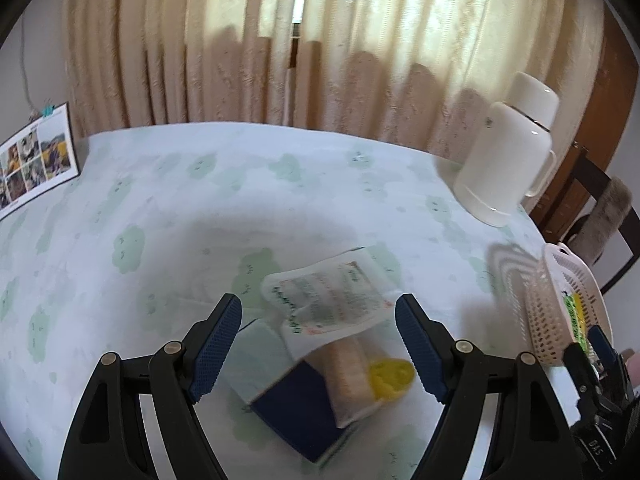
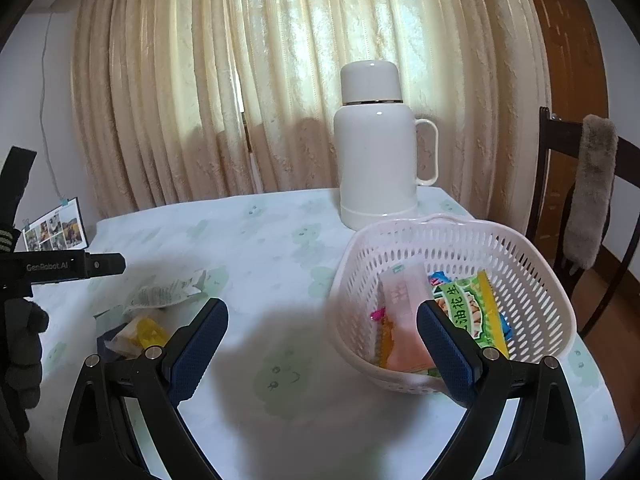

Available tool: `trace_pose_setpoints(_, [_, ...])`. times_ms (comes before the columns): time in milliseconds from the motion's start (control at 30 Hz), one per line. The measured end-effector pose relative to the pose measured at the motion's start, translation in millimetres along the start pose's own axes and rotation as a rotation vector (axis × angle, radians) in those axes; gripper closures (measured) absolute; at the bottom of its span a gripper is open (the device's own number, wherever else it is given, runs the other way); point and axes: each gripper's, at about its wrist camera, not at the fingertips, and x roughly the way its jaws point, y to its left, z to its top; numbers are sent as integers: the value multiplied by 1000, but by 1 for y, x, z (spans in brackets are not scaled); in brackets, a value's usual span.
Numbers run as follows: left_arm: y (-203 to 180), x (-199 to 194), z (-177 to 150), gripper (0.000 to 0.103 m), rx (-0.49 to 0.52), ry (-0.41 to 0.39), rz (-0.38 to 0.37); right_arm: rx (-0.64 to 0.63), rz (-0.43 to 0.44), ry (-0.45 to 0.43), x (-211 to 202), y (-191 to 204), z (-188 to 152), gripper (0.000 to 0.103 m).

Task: Organize snacks
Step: 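Lower the left gripper onto the clear printed wrapper and close it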

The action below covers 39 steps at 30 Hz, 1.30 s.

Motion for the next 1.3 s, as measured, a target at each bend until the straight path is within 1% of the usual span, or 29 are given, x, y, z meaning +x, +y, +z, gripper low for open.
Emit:
trace_pose_setpoints(67, [4,6,0,27,-9,11,7,-1,3,1,0,0,0,7])
trace_pose_setpoints(133, [6,16,-1,27,-14,35,-1,-4,5,5,1,1,0,7])
trace_pose_setpoints(200, [6,27,0,27,6,61,-17,-10,15,11,3,3,0,7])
trace_pose_setpoints(267, [4,32,1,27,35,69,-18,-16,26,11,2,6,-1,7])
trace_pose_setpoints(400, [-5,44,3,27,160,92,-50,-31,87,30,2,10,-3,7])
trace_pose_setpoints(433, [-7,46,4,27,186,94,-56,-36,95,32,2,11,-3,7])
trace_pose_setpoints(533, [-17,52,2,27,309,109,-81,-59,104,29,1,16,-5,7])
trace_pose_setpoints(600, [-23,57,-1,27,372,115,-88,-63,109,27,0,17,-5,7])
trace_pose_setpoints(633, [-24,60,-1,27,387,120,-90,-64,113,26,0,17,-5,7])
trace_pose_setpoints(700, [-25,68,0,27,402,141,-84,-67,113,26,1,18,-6,7])
trace_pose_setpoints(800, [-26,77,4,27,414,167,-105,-69,110,24,0,18,-5,7])
trace_pose_setpoints(867, [-24,83,7,24,422,187,-114,-76,109,22,0,19,-6,7])
trace_pose_setpoints(900, [-23,86,9,22,428,190,-108,-87,113,18,0,21,-7,7])
trace_pose_setpoints(967, [-23,89,11,22,432,195,-99,-114,116,7,-2,26,-8,7])
trace_pose_setpoints(1100, [-20,95,13,22,408,200,-93,-181,134,-6,-5,40,-12,7])
trace_pose_setpoints(1267, [-19,98,13,30,381,198,-76,-209,158,5,-5,46,-15,7])
trace_pose_setpoints(1300, [-18,99,13,35,377,196,-66,-204,159,9,-4,45,-15,7])
